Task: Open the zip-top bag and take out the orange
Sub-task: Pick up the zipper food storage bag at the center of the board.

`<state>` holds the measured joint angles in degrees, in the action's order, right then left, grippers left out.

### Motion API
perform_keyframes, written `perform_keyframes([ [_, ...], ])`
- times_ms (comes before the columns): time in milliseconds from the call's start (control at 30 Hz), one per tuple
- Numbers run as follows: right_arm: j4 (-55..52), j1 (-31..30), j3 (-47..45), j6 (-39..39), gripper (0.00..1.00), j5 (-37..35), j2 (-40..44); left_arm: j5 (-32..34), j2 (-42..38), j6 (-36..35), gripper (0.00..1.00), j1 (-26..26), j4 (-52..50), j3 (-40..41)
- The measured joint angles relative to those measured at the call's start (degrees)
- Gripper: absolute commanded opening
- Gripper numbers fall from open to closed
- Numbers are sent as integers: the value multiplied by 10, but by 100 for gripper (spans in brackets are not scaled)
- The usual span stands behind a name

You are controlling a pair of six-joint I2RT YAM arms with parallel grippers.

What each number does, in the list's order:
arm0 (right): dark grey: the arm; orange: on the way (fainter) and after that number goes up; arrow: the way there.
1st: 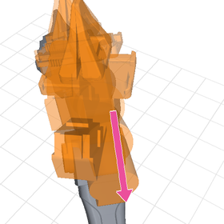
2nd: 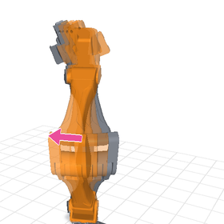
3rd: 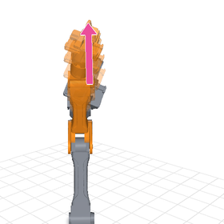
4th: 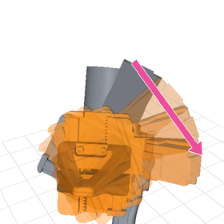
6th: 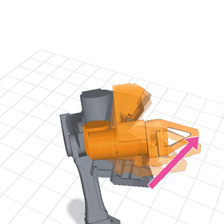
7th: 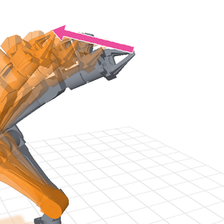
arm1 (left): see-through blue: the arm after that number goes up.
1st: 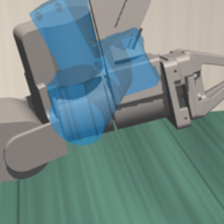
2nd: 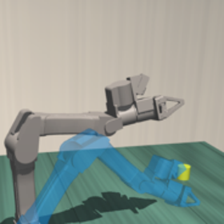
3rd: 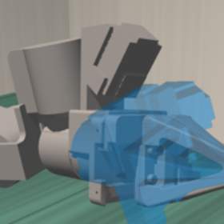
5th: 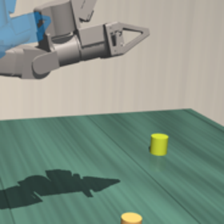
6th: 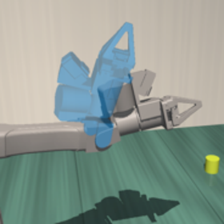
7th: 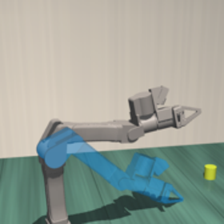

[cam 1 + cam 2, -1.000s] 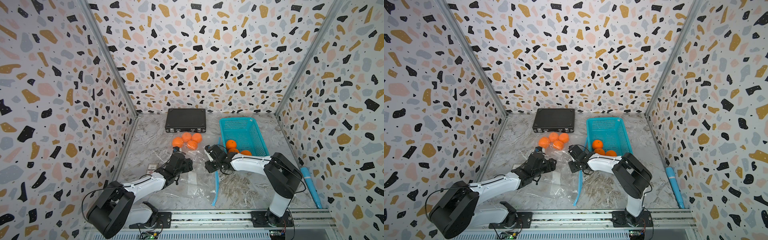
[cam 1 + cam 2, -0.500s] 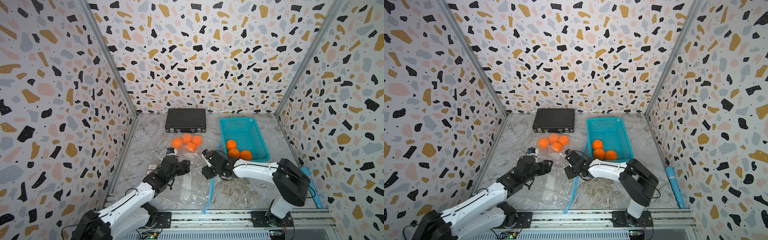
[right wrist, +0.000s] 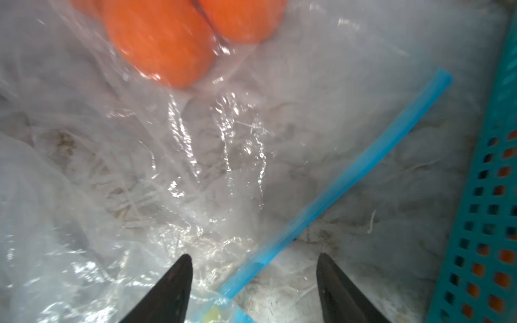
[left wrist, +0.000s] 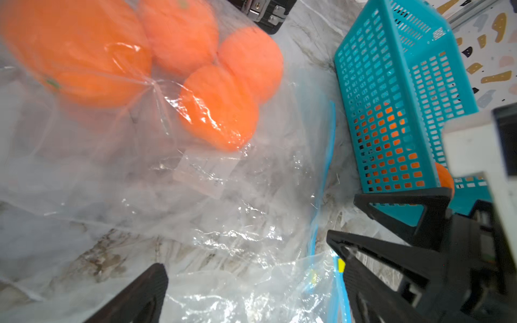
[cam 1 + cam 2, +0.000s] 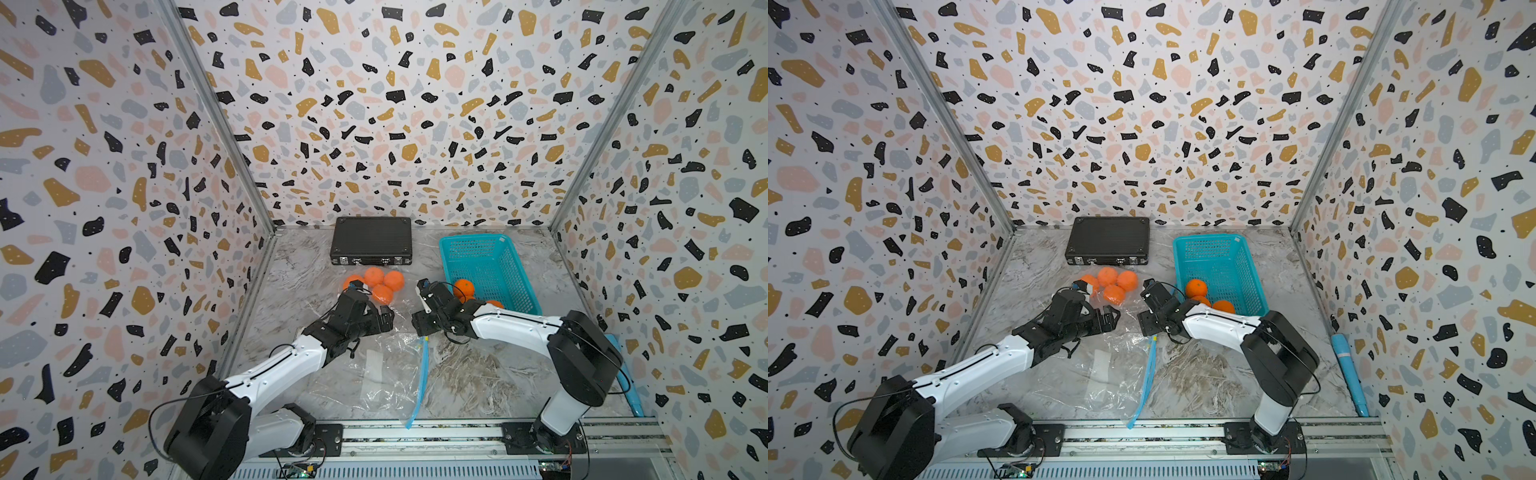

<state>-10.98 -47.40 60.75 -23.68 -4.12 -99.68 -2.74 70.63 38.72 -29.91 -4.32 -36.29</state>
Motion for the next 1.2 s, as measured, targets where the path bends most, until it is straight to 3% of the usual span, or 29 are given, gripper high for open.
perform_keyframes([
  [333,4,12,23,4,72,9,-48,5,76,-5,100,14,27,-1],
  [400,8,14,26,6,72,14,-54,2,100,-4,96,14,49,-1],
  [533,13,16,26,10,71,25,-60,-5,151,-6,76,14,78,-4],
  [633,21,16,25,15,71,30,-58,-14,169,-7,44,14,90,-15],
  [733,24,16,24,24,71,33,-53,-15,171,-12,28,13,96,-28],
  [833,24,16,22,32,71,35,-43,-14,163,-22,23,13,95,-41],
  [967,25,16,17,38,72,34,-23,-9,121,-31,0,12,80,-42],
  [1200,35,17,-29,47,73,41,44,-6,71,-38,0,12,59,-69],
])
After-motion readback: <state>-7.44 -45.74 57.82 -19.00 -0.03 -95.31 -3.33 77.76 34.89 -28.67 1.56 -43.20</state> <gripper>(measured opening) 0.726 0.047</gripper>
